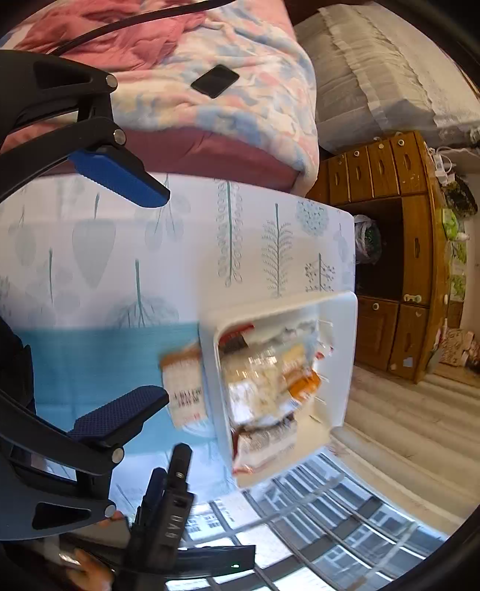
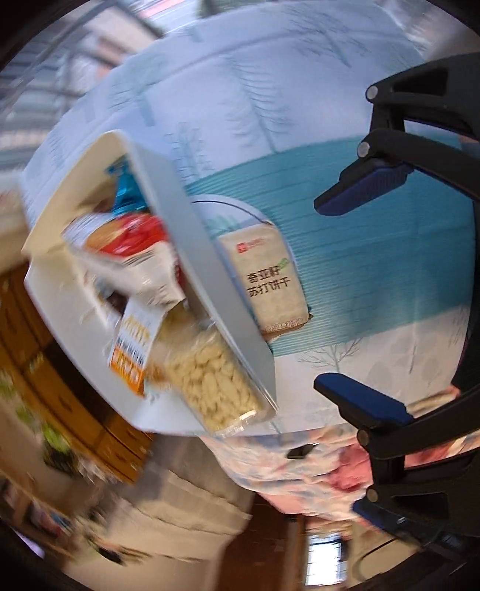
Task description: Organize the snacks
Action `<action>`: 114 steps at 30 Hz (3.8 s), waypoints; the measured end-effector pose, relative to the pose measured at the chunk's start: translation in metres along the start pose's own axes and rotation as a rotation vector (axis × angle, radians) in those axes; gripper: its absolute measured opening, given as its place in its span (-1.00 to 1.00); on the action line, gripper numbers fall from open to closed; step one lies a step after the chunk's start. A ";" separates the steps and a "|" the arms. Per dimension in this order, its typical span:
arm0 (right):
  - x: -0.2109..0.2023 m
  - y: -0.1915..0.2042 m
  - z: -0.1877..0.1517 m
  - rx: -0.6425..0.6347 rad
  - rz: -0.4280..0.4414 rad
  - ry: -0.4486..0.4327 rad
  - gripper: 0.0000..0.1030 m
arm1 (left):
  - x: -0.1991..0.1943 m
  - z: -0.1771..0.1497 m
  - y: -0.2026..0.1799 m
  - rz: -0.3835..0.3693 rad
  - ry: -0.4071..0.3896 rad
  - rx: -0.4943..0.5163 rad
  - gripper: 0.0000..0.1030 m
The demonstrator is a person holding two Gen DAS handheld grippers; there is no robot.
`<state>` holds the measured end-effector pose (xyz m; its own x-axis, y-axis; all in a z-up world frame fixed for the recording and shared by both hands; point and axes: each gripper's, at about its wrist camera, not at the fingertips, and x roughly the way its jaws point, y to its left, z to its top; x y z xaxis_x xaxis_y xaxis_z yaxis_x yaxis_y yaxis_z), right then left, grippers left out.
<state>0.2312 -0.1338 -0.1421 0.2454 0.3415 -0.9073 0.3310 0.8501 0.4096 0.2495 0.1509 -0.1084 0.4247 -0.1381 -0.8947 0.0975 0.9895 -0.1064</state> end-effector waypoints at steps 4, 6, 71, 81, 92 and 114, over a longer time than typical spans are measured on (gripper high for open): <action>0.022 -0.001 -0.006 0.127 -0.006 0.011 0.71 | 0.015 -0.004 0.015 0.048 -0.003 0.068 0.88; 0.036 -0.003 -0.007 0.196 -0.009 0.000 0.71 | 0.023 -0.006 0.022 0.053 -0.006 0.093 0.88; 0.057 -0.035 -0.053 0.426 -0.151 -0.246 -1.00 | 0.038 -0.006 0.034 -0.009 0.020 0.160 0.88; 0.032 -0.020 -0.064 0.164 -0.118 -0.274 -0.98 | 0.028 -0.006 0.017 -0.022 0.014 0.166 0.88; 0.043 0.000 -0.023 -0.125 -0.109 -0.241 0.49 | 0.032 -0.008 0.016 -0.003 0.030 0.118 0.88; 0.106 0.047 -0.022 -0.498 -0.315 -0.101 1.00 | 0.050 -0.007 0.018 0.042 0.079 0.028 0.88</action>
<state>0.2523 -0.0488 -0.2209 0.2982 0.0239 -0.9542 -0.0596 0.9982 0.0064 0.2665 0.1621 -0.1584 0.3570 -0.0916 -0.9296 0.1063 0.9927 -0.0570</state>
